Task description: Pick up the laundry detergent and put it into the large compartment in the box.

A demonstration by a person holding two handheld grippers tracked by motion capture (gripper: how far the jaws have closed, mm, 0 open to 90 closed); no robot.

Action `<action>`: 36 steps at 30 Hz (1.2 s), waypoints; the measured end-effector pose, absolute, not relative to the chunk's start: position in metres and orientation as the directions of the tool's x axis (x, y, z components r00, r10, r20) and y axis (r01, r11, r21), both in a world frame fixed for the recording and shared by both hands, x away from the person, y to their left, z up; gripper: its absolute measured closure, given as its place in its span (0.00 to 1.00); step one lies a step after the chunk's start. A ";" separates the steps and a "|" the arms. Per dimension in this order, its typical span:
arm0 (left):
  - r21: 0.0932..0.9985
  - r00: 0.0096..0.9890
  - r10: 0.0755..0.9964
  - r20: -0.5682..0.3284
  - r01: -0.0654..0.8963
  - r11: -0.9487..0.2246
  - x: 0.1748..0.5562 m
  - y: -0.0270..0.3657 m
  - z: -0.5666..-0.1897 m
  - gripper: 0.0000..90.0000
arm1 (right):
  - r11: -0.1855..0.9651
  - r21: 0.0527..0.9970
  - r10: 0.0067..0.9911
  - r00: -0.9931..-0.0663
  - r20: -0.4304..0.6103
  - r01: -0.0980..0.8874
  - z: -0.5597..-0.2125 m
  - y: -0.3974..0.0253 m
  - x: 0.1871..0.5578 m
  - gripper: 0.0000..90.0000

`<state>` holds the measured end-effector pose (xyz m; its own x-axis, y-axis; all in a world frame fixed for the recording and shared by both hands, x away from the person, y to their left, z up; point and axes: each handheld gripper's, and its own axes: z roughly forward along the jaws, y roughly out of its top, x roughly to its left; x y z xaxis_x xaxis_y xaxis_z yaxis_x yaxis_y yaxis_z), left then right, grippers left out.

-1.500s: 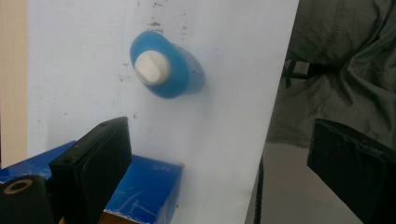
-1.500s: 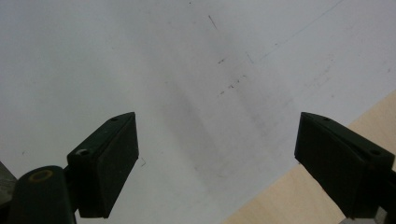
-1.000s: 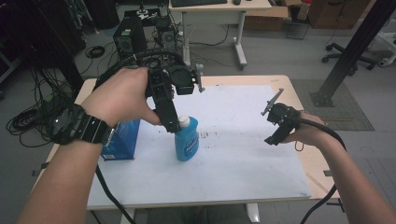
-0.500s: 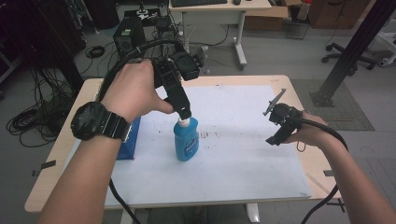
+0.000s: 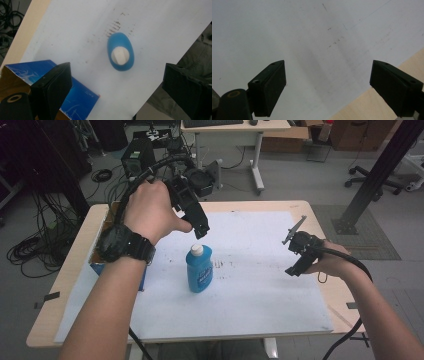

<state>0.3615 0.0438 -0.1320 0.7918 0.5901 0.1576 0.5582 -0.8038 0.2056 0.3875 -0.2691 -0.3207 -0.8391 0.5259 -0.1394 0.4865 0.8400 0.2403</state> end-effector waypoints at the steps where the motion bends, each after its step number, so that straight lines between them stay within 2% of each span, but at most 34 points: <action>1: 0.206 0.790 0.593 0.154 0.561 -0.802 0.363 0.044 -0.133 0.11 | 0.839 0.240 0.527 -0.838 -0.139 0.488 -0.321 -0.269 0.387 0.15; 15: 0.177 0.688 0.715 0.128 0.693 -0.699 0.381 0.038 -0.144 0.09 | 0.843 0.237 0.521 -0.842 -0.138 0.483 -0.322 -0.268 0.389 0.15; 36: 0.132 0.610 0.785 0.105 0.774 -0.619 0.393 0.032 -0.168 0.03 | 0.842 0.233 0.523 -0.842 -0.133 0.486 -0.327 -0.270 0.389 0.15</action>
<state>0.3930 0.0317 -0.1676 0.6104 0.7852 0.1045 0.7740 -0.6193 0.1321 0.3886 -0.2702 -0.3268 -0.8419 0.5229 -0.1333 0.4863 0.8423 0.2326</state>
